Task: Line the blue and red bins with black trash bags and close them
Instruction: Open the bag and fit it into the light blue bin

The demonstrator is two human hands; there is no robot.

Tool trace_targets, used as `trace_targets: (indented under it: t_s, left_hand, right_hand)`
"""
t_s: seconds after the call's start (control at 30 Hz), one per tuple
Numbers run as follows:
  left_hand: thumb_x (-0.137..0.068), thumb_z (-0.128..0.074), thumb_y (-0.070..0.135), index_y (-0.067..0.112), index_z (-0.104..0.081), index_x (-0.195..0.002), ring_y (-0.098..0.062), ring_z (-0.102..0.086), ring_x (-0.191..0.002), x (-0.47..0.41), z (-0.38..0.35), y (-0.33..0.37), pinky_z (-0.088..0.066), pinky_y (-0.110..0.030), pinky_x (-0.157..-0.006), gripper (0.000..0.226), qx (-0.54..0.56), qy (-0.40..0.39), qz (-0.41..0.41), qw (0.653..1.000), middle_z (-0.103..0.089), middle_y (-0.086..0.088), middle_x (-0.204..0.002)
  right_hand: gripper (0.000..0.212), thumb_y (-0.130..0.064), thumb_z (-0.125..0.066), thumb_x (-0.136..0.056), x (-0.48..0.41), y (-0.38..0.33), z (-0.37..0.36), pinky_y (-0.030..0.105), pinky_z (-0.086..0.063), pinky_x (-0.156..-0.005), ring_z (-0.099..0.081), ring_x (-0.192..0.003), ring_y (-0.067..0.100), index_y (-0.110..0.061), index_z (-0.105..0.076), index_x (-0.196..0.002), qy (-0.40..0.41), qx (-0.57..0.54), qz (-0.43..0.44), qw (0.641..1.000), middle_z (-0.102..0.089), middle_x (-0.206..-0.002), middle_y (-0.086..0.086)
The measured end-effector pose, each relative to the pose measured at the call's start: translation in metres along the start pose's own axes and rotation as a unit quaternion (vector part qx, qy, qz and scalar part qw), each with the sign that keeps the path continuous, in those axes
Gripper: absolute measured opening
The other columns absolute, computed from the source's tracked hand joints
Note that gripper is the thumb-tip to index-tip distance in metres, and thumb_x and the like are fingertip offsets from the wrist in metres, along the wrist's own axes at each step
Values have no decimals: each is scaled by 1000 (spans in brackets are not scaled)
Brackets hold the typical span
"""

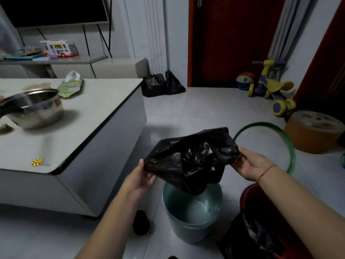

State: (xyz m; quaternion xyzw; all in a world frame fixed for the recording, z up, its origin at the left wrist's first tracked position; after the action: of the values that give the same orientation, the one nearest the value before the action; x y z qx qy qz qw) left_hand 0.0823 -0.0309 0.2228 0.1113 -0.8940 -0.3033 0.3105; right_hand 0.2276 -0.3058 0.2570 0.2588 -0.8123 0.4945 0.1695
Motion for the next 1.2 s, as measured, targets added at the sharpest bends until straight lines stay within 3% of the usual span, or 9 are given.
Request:
trace_targets:
  t_s: [0.17,0.37,0.5,0.6,0.87,0.97,1.0,1.1,1.2]
  left_hand:
    - [-96,-50,27,9,-61,-81,-16,-69,-56,-21,47,-49,-58,-30,-50,26,87,36,56,994,-71,-6,-62]
    - [-93,-50,32,6,-69,-93,-19,-74,-78,-10,34,-31,-59,-31,-59,32,63,-50,17,997,-76,-12,-87]
    - [-91,-50,41,2,-56,-125,-26,-61,-115,11,7,-4,-49,-40,-96,52,-90,-108,-66,988,-63,-13,-125]
    - [-90,-53,40,6,-49,-131,-31,-53,-119,17,-2,3,-39,-44,-107,53,-108,-115,-118,980,-56,-16,-128]
    - [-93,-55,29,9,-59,-91,-19,-60,-74,-27,54,-40,-50,-32,-70,20,-144,36,-137,979,-63,-8,-85]
    - [-93,-56,26,14,-59,-79,-15,-59,-65,-49,82,-62,-50,-28,-61,19,-203,117,-140,962,-63,-5,-73]
    - [-94,-56,25,14,-58,-78,-15,-58,-63,-55,89,-67,-49,-25,-57,19,-233,136,-149,951,-62,-4,-71]
    - [-94,-56,22,13,-57,-76,-13,-55,-60,-65,105,-68,-46,-13,-48,20,-310,176,-201,912,-62,-1,-67]
    - [-94,-55,25,11,-56,-80,-11,-55,-61,-70,112,-60,-44,-10,-50,20,-373,183,-239,878,-61,0,-69]
  right_hand:
    - [34,-23,-35,-101,-24,49,33,24,-50,-34,-61,-35,15,-5,-54,-80,28,-27,-64,997,-64,-44,7]
    - [34,-23,-33,-101,-9,43,13,29,-54,-40,-66,-64,25,-4,-58,-88,-35,-37,-64,997,-69,-67,14]
    - [32,-25,-36,-100,14,17,-12,34,-58,-52,-68,-75,24,-5,-61,-100,-95,-19,-29,995,-70,-86,15]
    - [34,-28,-39,-99,21,8,-20,35,-60,-56,-71,-75,23,-3,-62,-105,-116,-8,-8,993,-71,-91,14]
    - [19,-7,-43,-95,-28,57,40,25,-53,-40,-66,-44,16,-5,-59,-84,23,-35,-50,998,-69,-53,9]
    - [25,7,-66,-41,-45,75,52,33,-50,-33,-66,-44,25,3,-67,-66,21,10,-71,997,-68,-55,17]
    - [20,7,-66,-39,-50,80,56,34,-48,-31,-65,-42,26,3,-65,-59,37,33,-77,996,-66,-52,18]
    - [23,-7,-49,-91,-75,85,79,31,-49,-32,-60,-36,23,-4,-54,-68,105,103,-81,986,-62,-44,13]
    - [23,-23,-55,-92,-96,65,88,31,-52,-56,-61,-59,26,0,-60,-90,170,232,30,957,-64,-68,14]
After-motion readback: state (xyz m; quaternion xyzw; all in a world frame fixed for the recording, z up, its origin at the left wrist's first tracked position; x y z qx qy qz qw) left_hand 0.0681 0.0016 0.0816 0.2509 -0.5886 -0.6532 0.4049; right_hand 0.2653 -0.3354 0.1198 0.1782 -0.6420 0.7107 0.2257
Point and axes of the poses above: each hand's wrist, its own x-axis away from the middle knuckle, its own z-axis out of the back of the hand, y = z × x, the point moved 5 cm from there along -x, towards the middle knuckle
